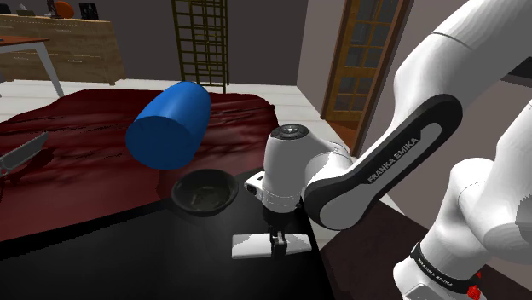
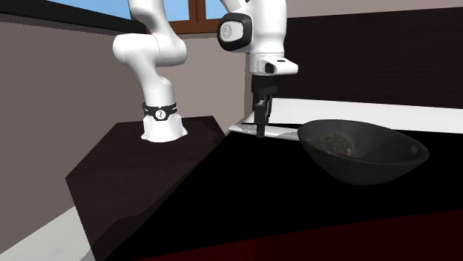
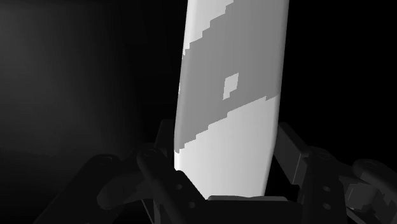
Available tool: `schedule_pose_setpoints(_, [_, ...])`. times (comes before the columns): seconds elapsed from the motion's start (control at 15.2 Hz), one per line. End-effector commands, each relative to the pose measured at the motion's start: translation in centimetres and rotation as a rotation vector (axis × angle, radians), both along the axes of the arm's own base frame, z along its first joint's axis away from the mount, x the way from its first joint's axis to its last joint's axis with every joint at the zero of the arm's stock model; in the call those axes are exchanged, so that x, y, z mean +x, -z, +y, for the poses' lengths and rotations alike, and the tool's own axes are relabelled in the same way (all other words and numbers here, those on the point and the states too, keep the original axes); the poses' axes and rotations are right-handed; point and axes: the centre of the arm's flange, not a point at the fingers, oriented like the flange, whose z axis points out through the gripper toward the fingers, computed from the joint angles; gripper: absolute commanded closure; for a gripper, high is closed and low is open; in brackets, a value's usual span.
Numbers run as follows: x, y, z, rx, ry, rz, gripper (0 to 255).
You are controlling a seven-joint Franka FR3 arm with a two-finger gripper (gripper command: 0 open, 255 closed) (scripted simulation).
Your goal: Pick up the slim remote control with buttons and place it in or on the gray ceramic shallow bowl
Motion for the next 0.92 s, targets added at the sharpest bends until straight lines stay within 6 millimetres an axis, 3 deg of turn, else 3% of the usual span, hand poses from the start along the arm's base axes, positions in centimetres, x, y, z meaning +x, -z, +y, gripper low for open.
schedule_pose_setpoints(0.0, [0.0,0.0,0.0,0.0,0.0,0.0,255])
schedule_pose_setpoints(0.33, [0.0,0.0,0.0,0.0,0.0,0.0,255])
schedule_pose_setpoints(0.86, [0.0,-4.2,0.0,0.0,0.0,0.0,255])
